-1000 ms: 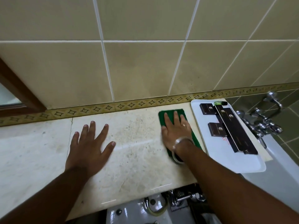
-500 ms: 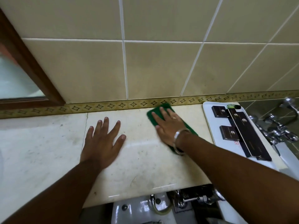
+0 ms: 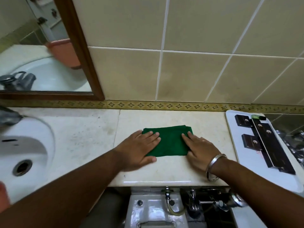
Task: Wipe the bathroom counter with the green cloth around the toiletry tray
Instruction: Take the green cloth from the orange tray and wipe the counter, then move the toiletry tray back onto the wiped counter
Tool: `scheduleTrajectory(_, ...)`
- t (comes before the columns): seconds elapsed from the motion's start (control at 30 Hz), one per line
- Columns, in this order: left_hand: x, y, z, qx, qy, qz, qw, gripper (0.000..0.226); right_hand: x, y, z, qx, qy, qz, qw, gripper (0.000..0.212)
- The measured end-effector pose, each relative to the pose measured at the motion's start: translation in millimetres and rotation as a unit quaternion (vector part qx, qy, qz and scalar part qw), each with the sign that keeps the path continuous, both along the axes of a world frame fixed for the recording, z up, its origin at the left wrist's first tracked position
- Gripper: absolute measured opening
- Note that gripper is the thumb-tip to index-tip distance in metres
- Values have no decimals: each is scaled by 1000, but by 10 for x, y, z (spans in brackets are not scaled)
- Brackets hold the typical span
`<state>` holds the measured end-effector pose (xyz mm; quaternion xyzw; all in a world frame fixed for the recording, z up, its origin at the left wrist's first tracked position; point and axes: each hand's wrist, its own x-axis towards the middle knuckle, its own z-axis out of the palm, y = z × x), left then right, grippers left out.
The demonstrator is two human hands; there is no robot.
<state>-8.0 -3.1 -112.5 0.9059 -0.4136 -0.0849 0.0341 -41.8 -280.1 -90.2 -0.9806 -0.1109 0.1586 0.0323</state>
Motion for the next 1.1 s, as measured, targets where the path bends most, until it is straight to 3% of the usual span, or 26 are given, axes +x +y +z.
scheduleTrajectory(0.1,-82,344,12,27,-4,13,1000,81,351,364,-50,-32,-29,39,998,66)
scheduleTrajectory(0.33,-205,2233,336,154,30,211,965,87,1052,2490,-168,-7,-8,197,980,62)
scheduleTrajectory(0.57,-297,2334,309,191,61,268,942,81,1103,2771,-37,-82,-22,245,966,60)
scheduleTrajectory(0.63,-246,2263,449,211,24,256,943,81,879,2588,39,-25,-43,238,970,62)
scheduleTrajectory(0.73,-170,1826,598,116,-37,290,949,77,446,2152,147,200,-38,106,973,59)
scheduleTrajectory(0.83,-68,926,580,-18,-7,311,950,70,5,1560,269,444,5,-105,890,35)
scheduleTrajectory(0.9,16,165,494,-92,33,306,947,59,-235,1089,335,529,28,-235,815,21)
scheduleTrajectory(1.0,113,-999,414,-161,103,275,942,45,-559,361,326,566,81,-425,702,24)
scheduleTrajectory(1.1,218,-2067,413,-133,147,239,951,43,-882,-356,213,525,147,-561,623,47)
